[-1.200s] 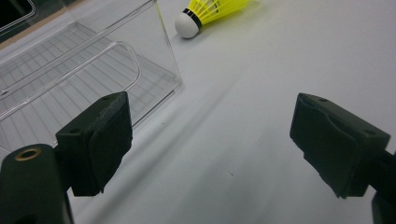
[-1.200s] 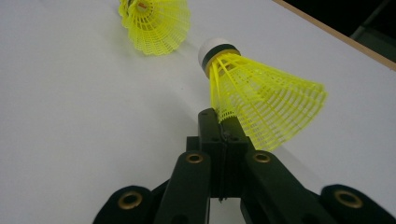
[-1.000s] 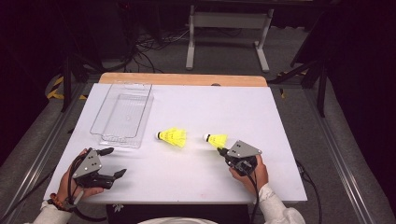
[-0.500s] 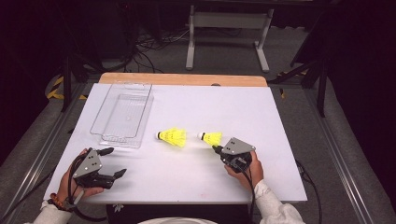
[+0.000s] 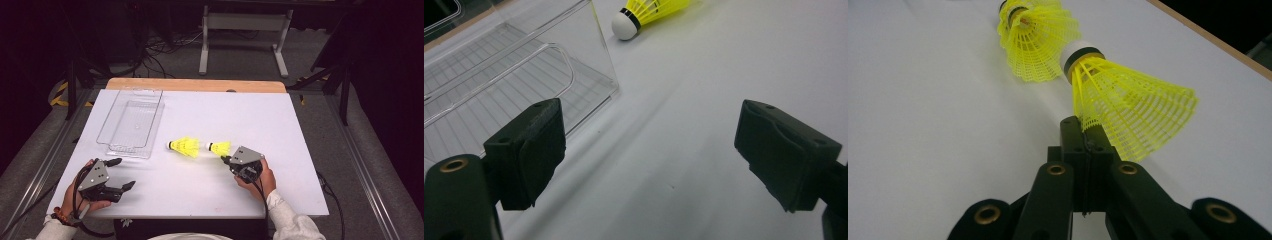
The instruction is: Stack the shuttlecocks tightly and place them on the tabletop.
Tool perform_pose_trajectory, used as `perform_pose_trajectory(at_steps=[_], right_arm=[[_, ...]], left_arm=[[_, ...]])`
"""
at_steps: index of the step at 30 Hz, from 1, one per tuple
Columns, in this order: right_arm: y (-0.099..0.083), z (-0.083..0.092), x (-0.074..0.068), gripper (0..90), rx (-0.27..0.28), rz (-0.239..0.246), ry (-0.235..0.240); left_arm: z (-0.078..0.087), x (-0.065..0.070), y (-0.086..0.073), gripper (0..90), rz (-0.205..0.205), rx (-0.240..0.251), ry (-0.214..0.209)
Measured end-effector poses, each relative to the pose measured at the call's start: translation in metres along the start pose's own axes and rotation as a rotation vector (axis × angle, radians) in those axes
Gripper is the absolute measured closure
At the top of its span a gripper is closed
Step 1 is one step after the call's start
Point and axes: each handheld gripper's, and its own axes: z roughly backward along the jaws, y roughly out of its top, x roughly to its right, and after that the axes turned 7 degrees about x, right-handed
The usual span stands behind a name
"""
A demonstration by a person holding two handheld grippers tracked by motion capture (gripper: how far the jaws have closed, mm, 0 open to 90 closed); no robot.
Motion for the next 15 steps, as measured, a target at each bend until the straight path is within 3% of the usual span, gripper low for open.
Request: perform_pose_trajectory(at_steps=[15], right_arm=[[0.005, -0.012, -0.003, 90.0, -0.013, 0.015, 0.023]], left_arm=[[0.0, 0.0, 0.0, 14.1, 0.001, -0.002, 0.0]])
